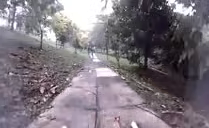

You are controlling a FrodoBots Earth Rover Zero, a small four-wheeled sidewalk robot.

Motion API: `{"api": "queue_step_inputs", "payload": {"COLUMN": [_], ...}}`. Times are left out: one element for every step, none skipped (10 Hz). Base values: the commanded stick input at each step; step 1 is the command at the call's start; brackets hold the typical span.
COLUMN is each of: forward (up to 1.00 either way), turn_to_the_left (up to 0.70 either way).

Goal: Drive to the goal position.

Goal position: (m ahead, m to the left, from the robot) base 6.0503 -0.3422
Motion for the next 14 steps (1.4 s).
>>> {"api": "queue_step_inputs", "payload": {"forward": [0.70, 0.70, 0.70, 0.70, 0.70, 0.70, 0.70, 0.70, 0.70, 0.70, 0.70, 0.70, 0.70, 0.70], "turn_to_the_left": [0.00, -0.01, -0.02, -0.04, -0.05, -0.05, -0.05, -0.05, -0.05, -0.05, -0.06, -0.07, -0.07, -0.07]}}
